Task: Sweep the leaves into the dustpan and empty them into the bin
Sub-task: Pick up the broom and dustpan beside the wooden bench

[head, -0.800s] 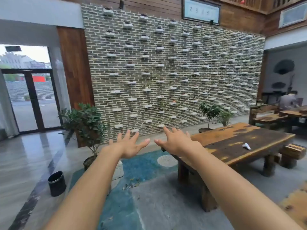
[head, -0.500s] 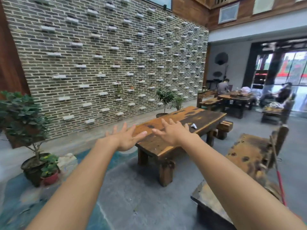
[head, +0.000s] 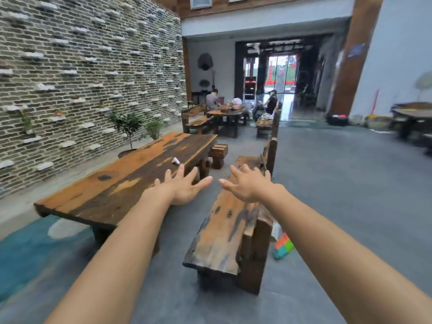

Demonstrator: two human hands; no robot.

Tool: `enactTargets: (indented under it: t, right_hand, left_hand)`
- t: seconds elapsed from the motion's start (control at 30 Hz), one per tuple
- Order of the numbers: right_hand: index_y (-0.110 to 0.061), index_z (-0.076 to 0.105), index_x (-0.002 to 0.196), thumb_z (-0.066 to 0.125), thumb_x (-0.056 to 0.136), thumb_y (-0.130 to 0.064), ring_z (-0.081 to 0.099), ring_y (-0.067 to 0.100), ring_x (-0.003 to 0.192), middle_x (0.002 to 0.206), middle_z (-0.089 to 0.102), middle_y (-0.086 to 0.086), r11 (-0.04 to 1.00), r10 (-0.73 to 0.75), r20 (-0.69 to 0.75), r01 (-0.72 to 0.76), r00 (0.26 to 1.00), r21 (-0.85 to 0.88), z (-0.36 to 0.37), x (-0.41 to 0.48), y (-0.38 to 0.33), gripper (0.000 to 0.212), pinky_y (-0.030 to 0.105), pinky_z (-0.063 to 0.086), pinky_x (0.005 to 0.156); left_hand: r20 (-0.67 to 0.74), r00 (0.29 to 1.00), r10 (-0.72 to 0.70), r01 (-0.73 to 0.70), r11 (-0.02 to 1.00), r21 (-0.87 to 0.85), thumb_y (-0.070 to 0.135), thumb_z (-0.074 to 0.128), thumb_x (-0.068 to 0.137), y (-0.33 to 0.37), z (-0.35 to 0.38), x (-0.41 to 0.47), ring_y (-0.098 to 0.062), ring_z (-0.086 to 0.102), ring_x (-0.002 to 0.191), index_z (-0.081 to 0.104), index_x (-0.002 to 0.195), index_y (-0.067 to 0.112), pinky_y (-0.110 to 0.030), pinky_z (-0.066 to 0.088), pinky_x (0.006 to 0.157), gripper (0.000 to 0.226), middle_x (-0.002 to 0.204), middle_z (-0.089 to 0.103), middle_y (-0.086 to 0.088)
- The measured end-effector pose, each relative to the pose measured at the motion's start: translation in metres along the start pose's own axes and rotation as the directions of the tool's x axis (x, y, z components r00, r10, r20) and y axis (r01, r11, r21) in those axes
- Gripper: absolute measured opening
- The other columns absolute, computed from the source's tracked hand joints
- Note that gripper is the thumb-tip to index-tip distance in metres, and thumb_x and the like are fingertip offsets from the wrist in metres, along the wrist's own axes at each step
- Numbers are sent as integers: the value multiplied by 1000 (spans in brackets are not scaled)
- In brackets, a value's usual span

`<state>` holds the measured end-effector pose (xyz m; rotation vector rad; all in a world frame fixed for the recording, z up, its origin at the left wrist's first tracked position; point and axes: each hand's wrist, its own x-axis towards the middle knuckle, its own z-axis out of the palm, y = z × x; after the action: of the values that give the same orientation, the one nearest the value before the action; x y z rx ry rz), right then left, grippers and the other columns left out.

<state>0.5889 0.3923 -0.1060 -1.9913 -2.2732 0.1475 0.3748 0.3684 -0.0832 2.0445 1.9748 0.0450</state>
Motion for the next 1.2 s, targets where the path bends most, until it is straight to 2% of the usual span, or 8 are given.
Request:
enactTargets:
  t: [0.23, 0.43, 0.73, 0.93, 1.2]
  right_hand:
    - [-39, 10, 154, 16, 77, -88, 10, 42, 148, 164, 9, 10, 981, 194, 23, -193, 981, -14, 17, 36, 145, 92, 66, 5, 115]
    - [-37, 8, 154, 13, 75, -89, 10, 42, 148, 164, 8, 11, 957, 291, 70, -291, 954, -15, 44, 98, 236, 95, 64, 4, 115]
    - [-38, 9, 154, 14, 76, -88, 12, 40, 148, 164, 8, 11, 916, 395, 150, -401, 906, 11, 90, 273, 350, 93, 63, 3, 115]
    - [-37, 9, 155, 16, 79, -85, 12, 39, 148, 164, 8, 11, 905, 413, 211, -425, 886, 16, 87, 381, 406, 90, 62, 2, 115]
    - [-36, 8, 155, 16, 81, -85, 13, 40, 148, 164, 8, 12, 910, 399, 239, -414, 885, 14, 94, 479, 477, 90, 63, 2, 115]
  left_hand:
    - [66, 983, 170, -173, 984, 41, 104, 0, 43, 126, 63, 115, -34, -11, 149, 1, 149, 53, -64, -1, 113, 117, 164, -14, 7]
    - [136, 953, 270, -279, 959, 50, 104, 0, 45, 199, 108, 218, -34, -12, 149, 2, 149, 51, -63, -2, 113, 117, 164, -14, 7]
    - [195, 938, 287, -302, 952, 47, 100, 5, 54, 272, 125, 433, -34, -10, 149, 2, 152, 47, -61, -2, 115, 110, 164, -12, 4]
    - [261, 924, 280, -301, 952, 46, 96, 9, 64, 312, 118, 559, -34, -12, 149, 1, 152, 47, -59, -3, 116, 101, 164, -14, 4]
    - [313, 911, 268, -289, 957, 21, 102, 2, 50, 356, 145, 671, -32, -13, 149, 0, 150, 50, -62, -4, 113, 112, 163, -15, 7]
